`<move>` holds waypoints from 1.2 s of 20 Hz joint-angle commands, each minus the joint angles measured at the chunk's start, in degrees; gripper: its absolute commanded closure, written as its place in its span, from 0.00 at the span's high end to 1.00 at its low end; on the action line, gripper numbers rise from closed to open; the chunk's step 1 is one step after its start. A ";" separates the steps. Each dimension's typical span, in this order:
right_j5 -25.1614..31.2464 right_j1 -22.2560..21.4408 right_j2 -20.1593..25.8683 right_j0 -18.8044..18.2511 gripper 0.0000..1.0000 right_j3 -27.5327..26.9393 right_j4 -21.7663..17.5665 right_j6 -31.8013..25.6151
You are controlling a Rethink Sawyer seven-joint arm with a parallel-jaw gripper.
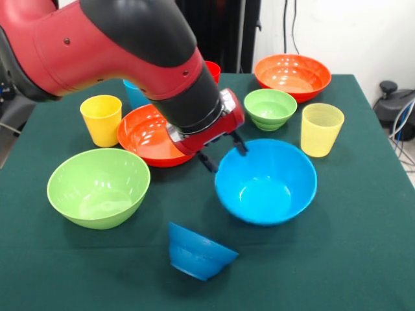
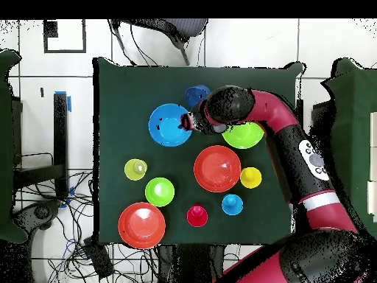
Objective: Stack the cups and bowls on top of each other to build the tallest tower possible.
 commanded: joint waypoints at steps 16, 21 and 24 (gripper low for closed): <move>-1.28 -1.80 -3.29 2.12 1.00 -2.60 -9.38 -17.79; -9.80 -6.29 -2.04 -0.67 1.00 -3.56 -12.25 -13.28; -12.28 -7.94 -3.84 0.24 1.00 -4.28 -15.78 -9.97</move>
